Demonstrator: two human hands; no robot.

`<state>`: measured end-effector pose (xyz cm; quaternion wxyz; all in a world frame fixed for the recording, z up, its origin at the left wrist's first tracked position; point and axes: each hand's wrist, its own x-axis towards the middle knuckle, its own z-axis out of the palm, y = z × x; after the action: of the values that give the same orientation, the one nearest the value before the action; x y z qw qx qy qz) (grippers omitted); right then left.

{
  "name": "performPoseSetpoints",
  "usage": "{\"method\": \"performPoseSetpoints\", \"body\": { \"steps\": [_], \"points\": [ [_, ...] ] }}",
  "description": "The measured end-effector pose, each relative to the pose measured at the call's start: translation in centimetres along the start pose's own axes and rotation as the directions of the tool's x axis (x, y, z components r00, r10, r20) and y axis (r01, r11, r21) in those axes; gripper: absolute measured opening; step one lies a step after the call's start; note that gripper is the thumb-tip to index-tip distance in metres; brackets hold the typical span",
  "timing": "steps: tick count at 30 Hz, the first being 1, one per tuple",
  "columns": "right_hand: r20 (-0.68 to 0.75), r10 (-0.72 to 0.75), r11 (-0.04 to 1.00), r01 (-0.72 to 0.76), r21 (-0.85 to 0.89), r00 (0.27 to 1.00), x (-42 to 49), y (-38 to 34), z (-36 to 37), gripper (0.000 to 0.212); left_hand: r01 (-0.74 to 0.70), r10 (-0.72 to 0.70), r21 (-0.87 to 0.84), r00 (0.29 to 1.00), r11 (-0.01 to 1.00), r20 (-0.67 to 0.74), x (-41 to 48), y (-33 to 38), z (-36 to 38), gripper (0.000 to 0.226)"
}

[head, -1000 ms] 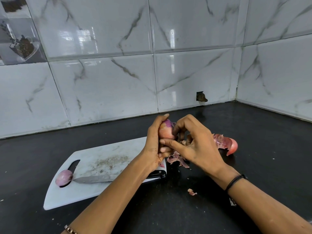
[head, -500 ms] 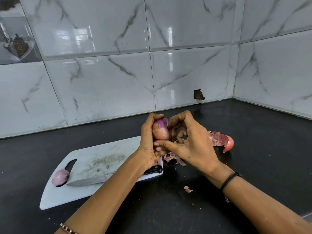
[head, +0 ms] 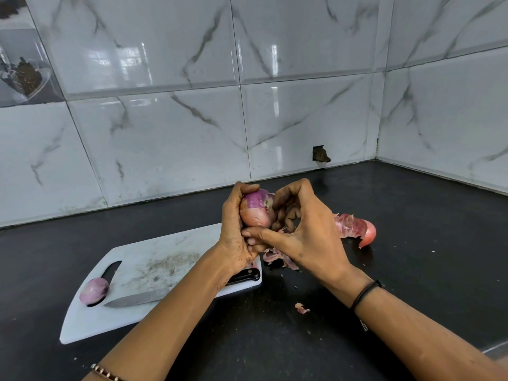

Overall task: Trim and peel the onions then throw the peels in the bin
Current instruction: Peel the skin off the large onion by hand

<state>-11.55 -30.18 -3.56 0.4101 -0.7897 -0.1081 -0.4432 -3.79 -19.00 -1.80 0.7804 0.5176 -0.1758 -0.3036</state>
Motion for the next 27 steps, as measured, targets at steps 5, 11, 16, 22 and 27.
{"method": "performPoseSetpoints", "body": {
  "steps": [5,11,16,22,27],
  "points": [
    [0.011,-0.040,0.999,0.040,-0.003,0.999,-0.1,0.0,0.2,0.060,0.010,-0.011,0.024,0.998,1.000,0.056,0.1,0.0,-0.2,0.056],
    [0.033,-0.064,0.998,0.065,-0.019,0.997,0.0,0.2,0.2,0.052,0.010,-0.011,0.038,0.999,0.999,0.035,0.4,-0.1,-0.4,0.054],
    [0.045,-0.077,0.996,0.078,-0.039,0.996,-0.2,0.2,0.4,0.045,-0.012,0.013,0.046,0.999,0.999,-0.029,0.7,-0.2,-0.6,0.052],
    [0.019,-0.005,1.000,0.004,0.005,1.000,0.1,0.4,0.2,0.055,-0.070,0.071,0.015,0.996,0.997,-0.056,1.0,-0.4,-0.7,0.050],
    [0.014,0.050,0.999,-0.051,0.020,0.999,0.1,0.4,0.2,0.056,-0.109,0.111,0.032,0.991,0.994,-0.079,1.0,-0.6,-0.6,0.049]
  ]
}}
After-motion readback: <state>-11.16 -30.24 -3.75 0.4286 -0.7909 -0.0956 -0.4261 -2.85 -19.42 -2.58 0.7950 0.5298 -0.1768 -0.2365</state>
